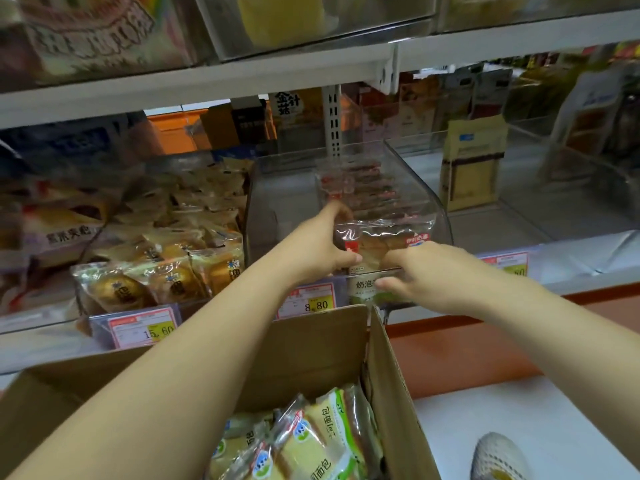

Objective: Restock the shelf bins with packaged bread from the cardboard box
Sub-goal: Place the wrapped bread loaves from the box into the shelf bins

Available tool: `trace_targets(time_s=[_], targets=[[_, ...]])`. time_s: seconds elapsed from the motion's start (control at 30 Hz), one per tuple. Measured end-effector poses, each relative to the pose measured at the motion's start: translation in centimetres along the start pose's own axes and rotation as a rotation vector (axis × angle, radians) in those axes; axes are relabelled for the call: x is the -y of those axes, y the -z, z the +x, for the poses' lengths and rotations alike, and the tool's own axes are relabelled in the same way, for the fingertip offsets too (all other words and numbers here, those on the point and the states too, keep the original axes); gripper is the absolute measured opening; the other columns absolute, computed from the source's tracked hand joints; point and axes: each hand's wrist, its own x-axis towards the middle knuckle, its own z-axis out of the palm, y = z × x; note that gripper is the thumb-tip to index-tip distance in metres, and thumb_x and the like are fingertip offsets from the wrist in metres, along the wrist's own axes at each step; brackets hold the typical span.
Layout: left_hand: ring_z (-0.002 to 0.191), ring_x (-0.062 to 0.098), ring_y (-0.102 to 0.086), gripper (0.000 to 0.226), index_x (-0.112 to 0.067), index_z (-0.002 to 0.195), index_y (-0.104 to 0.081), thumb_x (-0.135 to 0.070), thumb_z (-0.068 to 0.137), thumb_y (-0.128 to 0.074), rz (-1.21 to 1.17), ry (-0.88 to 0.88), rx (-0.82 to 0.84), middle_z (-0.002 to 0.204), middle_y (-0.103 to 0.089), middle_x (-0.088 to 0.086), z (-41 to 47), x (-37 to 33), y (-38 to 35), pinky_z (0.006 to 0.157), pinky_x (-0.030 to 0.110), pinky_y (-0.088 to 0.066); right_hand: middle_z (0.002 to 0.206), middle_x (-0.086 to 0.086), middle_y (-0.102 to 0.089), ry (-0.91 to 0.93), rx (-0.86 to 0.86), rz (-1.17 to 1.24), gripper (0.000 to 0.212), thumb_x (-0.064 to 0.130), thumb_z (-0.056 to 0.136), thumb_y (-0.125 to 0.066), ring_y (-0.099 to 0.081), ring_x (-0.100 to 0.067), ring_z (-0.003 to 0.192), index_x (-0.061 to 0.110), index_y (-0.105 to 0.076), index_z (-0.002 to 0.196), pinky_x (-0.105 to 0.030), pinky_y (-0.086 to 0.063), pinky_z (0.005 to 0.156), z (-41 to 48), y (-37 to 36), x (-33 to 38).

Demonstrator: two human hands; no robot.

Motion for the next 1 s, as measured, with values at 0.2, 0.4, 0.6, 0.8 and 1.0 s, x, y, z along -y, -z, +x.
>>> trace_targets(time_s=[0.2,0.4,0.6,0.8,1.0], targets=[[0.087,0.019,-0.064,0.038,-0.02,0.117,-0.05,-0.016,0.084,-0.069,-0.008,-0.015,-0.083,0.114,-0.058,-0.001,0.6,0.4,-0.6,0.081,0.04,-0.055,0.113,0.0,-0.065,0.048,0.029,0.127,0.045,0.054,0.096,-0.038,-0.059,-0.02,0.102,0.026,-0.057,0.125,-0.031,-0.044,0.075,0.5,-0.2,-0.2],[0.085,0.013,-0.063,0.036,-0.024,0.112,-0.048,-0.015,0.084,-0.069,-0.033,-0.006,-0.092,0.107,-0.059,-0.004,0.7,0.8,-1.1,0.079,0.035,-0.056,0.109,-0.001,-0.064,0.034,0.056,0.078,0.046,0.056,0.094,-0.04,-0.056,-0.02,0.095,0.023,-0.058,0.121,-0.032,-0.044,0.076,0.9,-0.6,-0.3],[0.12,0.021,-0.054,0.067,-0.022,0.142,-0.034,-0.023,0.085,-0.07,0.057,0.005,-0.093,0.14,-0.05,0.002,-0.9,-0.3,-0.1,0.098,0.029,-0.043,0.121,0.003,-0.062,-0.008,-0.1,-0.01,0.043,0.047,0.091,-0.052,-0.059,-0.019,0.103,0.027,-0.053,0.129,-0.031,-0.047,0.076,-0.6,0.6,0.6],[0.12,0.01,-0.051,0.042,-0.026,0.133,-0.049,-0.02,0.092,-0.059,0.153,-0.076,-0.305,0.134,-0.053,-0.005,-8.1,0.7,2.0,0.101,0.027,-0.041,0.115,0.011,-0.064,0.117,-0.368,0.069,0.028,0.041,0.092,-0.053,-0.057,-0.014,0.109,0.031,-0.06,0.117,-0.03,-0.045,0.079,-4.2,1.3,4.6],[0.106,0.007,-0.056,0.03,-0.027,0.122,-0.057,-0.024,0.092,-0.059,0.234,0.014,-0.238,0.116,-0.062,-0.01,-17.0,5.7,4.3,0.093,0.027,-0.046,0.11,0.011,-0.066,0.277,-0.303,0.092,0.026,0.044,0.09,-0.054,-0.059,-0.015,0.105,0.032,-0.062,0.112,-0.027,-0.043,0.075,-6.4,0.0,11.7]])
